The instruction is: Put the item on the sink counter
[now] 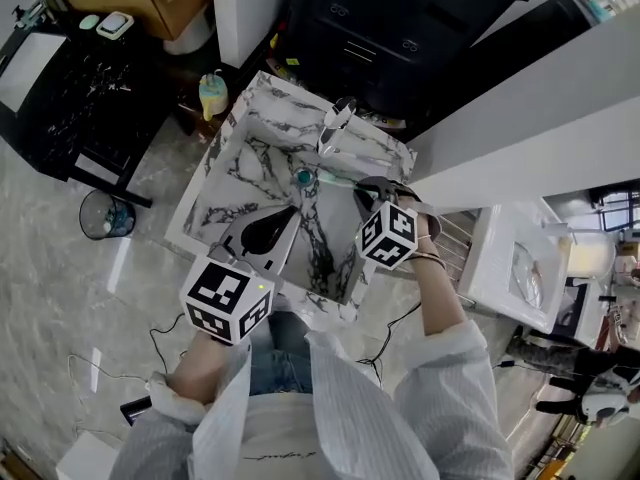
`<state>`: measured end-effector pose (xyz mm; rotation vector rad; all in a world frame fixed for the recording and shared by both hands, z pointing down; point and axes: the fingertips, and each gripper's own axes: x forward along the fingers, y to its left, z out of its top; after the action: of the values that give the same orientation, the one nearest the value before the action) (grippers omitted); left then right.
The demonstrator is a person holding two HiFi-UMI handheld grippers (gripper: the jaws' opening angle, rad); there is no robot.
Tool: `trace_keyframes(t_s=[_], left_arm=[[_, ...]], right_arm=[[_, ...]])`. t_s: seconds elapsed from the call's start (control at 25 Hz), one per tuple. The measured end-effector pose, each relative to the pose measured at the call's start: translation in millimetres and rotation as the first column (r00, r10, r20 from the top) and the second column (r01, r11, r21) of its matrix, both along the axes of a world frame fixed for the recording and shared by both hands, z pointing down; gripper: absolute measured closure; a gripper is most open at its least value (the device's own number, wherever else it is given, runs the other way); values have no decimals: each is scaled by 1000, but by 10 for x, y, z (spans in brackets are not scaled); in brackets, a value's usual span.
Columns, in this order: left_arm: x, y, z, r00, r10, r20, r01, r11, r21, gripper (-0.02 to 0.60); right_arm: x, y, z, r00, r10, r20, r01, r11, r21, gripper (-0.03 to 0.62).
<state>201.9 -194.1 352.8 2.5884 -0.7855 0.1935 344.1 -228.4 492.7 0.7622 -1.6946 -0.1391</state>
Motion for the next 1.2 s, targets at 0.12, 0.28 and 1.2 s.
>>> trace_keyframes(t_s=[0.12,0.28,1.2], left_arm=[[-38,91,3,1000,3,-5,-3,1000,-1,568],[-116,226,13,1000,19,17,-19,1000,3,567],[-2138,1535,220,990,-134,53,137,990,-42,568]], right_arm=[[-135,136,-94,999,22,32,-22,999,25,560],[-328,309,-228,992,68,106,-75,995,59,560],[-2703,1863,-813,861,132,491,-211,972,107,560]])
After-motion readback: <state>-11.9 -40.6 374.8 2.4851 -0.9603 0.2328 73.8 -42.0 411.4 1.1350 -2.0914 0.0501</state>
